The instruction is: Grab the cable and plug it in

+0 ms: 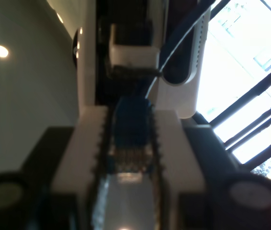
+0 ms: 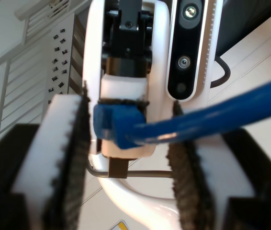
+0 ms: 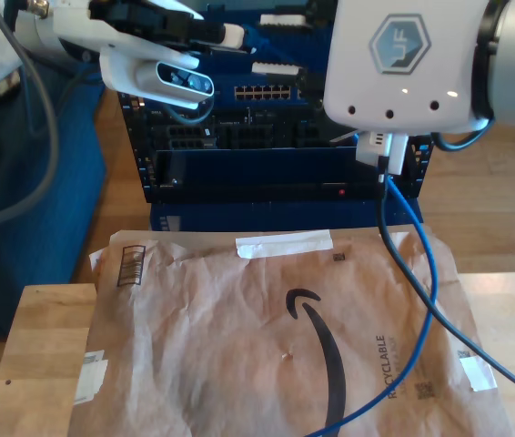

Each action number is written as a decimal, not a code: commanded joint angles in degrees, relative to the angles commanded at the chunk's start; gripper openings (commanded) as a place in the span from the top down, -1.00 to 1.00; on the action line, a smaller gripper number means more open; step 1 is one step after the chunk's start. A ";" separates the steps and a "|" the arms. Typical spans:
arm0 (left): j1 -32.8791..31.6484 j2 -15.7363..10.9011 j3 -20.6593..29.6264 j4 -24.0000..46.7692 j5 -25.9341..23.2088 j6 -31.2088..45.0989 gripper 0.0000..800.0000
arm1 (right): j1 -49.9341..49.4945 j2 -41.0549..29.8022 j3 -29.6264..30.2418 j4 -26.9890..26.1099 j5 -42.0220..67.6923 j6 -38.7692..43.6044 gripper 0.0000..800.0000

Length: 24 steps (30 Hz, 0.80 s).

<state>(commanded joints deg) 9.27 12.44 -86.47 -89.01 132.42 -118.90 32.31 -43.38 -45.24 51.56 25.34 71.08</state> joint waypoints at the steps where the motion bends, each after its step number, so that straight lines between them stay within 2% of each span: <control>1: 0.00 0.00 0.00 0.00 0.00 0.00 0.89 | -0.09 0.00 0.00 0.00 0.00 0.00 0.48; 5: 0.00 0.00 0.00 0.09 0.00 0.09 0.85 | 0.00 0.00 0.00 0.00 0.00 0.18 0.60; 6: 0.00 0.00 0.00 0.09 0.09 0.53 0.64 | -0.09 0.00 0.00 0.00 -0.09 0.18 0.71; 7: 0.00 0.00 0.09 0.09 0.09 1.41 0.31 | -0.09 0.00 0.00 0.18 -0.18 0.26 0.83; 11: 0.00 0.00 0.18 0.26 0.09 4.40 0.01 | -0.09 0.00 0.00 0.62 -0.44 0.26 0.93; 15: 0.09 -0.09 0.09 0.26 0.00 4.31 -0.39 | -0.09 0.00 0.00 0.62 -0.44 0.26 0.95; 18: 0.09 -0.18 -0.18 0.35 -0.44 4.31 -0.77 | -0.09 0.09 0.79 0.70 -0.53 0.35 0.97; 21: 0.18 -0.70 -0.26 0.53 -0.70 4.31 -0.98 | -0.18 0.09 1.32 0.70 -0.53 0.35 0.98; 24: 0.26 -1.05 -0.35 0.53 -1.32 3.87 -0.99 | -0.35 0.09 1.85 0.79 -0.62 0.35 0.98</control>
<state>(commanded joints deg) 9.54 11.38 -86.82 -88.48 131.10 -115.03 31.96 -43.30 -43.40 52.35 24.73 71.43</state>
